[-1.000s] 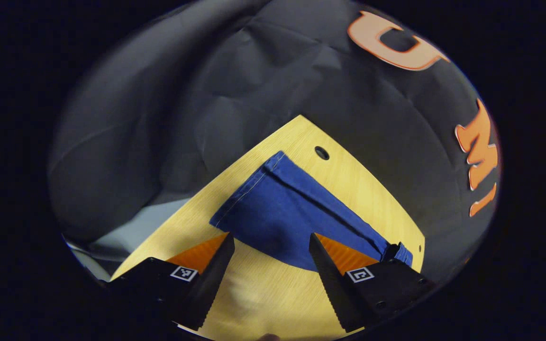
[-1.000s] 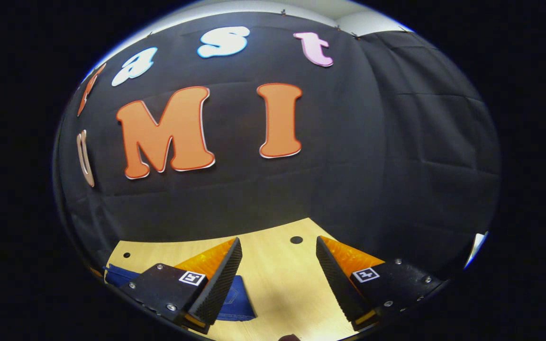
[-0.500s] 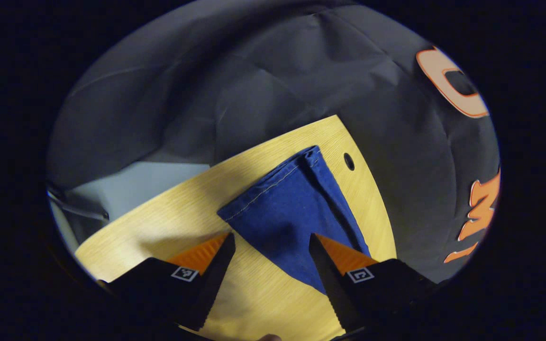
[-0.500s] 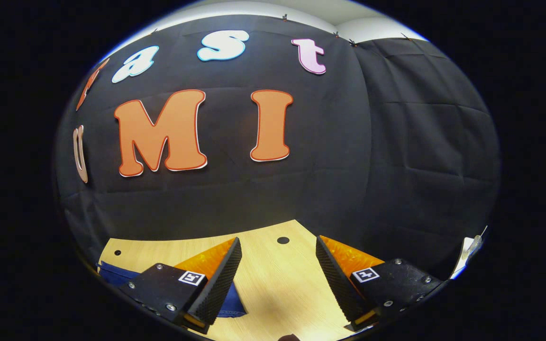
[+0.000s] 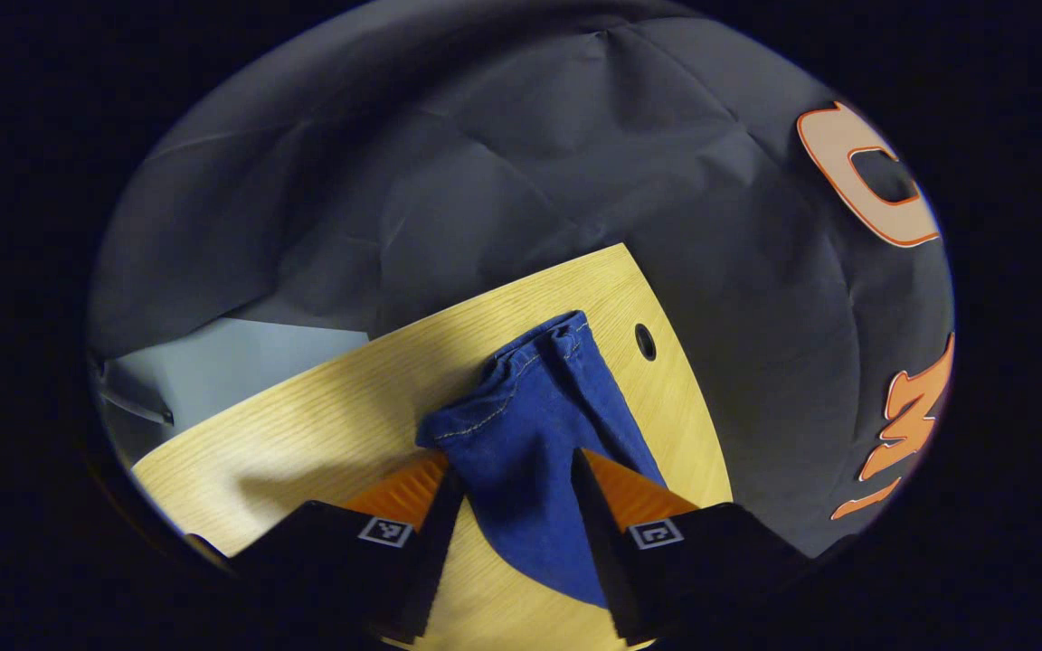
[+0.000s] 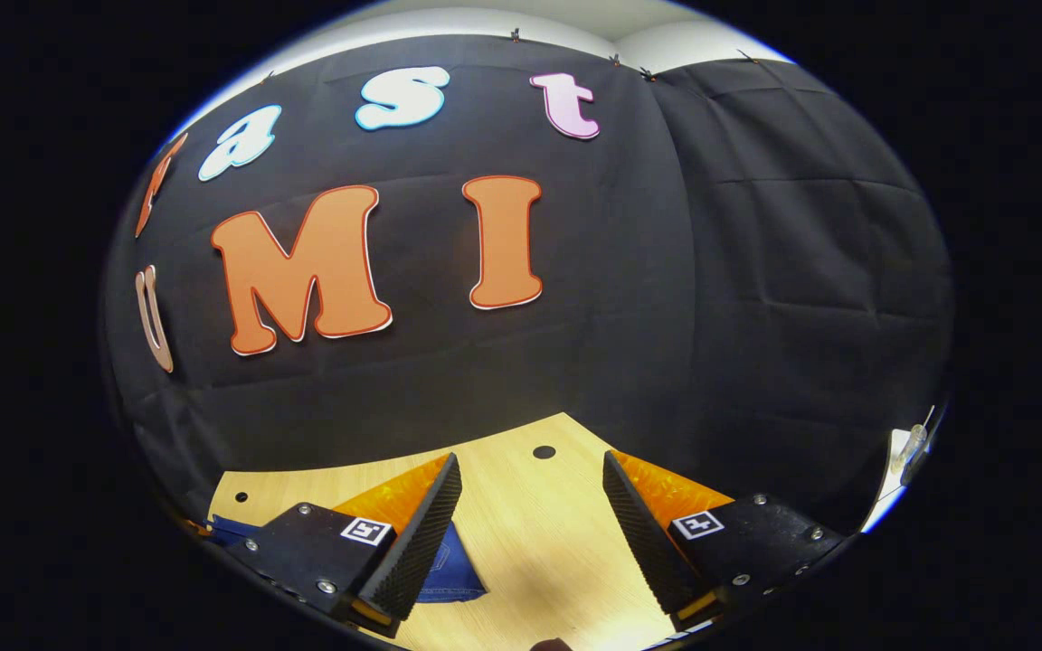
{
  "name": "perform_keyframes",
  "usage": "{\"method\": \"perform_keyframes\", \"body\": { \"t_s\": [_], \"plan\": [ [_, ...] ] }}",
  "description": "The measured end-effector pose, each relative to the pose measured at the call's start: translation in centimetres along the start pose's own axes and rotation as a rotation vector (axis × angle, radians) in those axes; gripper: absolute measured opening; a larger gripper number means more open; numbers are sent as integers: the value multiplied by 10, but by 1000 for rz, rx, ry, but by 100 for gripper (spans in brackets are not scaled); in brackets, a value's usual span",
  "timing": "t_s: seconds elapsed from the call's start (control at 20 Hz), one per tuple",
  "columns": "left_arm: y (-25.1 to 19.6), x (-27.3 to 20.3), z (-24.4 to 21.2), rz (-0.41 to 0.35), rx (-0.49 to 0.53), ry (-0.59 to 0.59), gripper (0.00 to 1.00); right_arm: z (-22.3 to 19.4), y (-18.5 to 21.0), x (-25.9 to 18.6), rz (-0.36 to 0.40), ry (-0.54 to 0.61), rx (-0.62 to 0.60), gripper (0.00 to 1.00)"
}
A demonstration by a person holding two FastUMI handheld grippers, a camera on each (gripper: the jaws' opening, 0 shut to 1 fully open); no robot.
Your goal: Grasp the waist and the cuffs of the jeans and fold them to make the two legs overlap; first hold the waist and fold one-third of the jeans toward the cuffs, then hold the cuffs and fold the remaining one-third in the same direction to finish folding.
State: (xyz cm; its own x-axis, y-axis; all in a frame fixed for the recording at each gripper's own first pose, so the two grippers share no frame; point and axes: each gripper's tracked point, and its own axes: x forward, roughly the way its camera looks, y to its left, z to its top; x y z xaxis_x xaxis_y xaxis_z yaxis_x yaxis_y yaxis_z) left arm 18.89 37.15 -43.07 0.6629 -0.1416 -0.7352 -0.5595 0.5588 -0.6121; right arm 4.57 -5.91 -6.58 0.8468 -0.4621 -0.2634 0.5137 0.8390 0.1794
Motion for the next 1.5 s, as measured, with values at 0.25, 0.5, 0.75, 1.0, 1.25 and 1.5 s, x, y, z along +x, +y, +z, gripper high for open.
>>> {"method": "perform_keyframes", "body": {
  "t_s": [0.25,0.5,0.75,1.0,1.25,1.5],
  "plan": [
    [-6,6,1,-107,-229,26,17,0,-2,1,6,23,5,97],
    [-23,-14,4,-92,-114,-19,7,4,10,5,42,21,-17,97],
    [-77,-64,5,-169,48,-84,7,10,19,13,101,32,-18,97],
    [-162,-125,-15,-289,237,-125,7,16,16,24,138,23,-22,97],
    [-264,-157,-62,-398,411,-129,7,27,-3,27,148,-16,-42,97],
    [-333,-185,-122,-472,532,-102,7,26,-5,27,176,-54,-59,97]
  ]
}}
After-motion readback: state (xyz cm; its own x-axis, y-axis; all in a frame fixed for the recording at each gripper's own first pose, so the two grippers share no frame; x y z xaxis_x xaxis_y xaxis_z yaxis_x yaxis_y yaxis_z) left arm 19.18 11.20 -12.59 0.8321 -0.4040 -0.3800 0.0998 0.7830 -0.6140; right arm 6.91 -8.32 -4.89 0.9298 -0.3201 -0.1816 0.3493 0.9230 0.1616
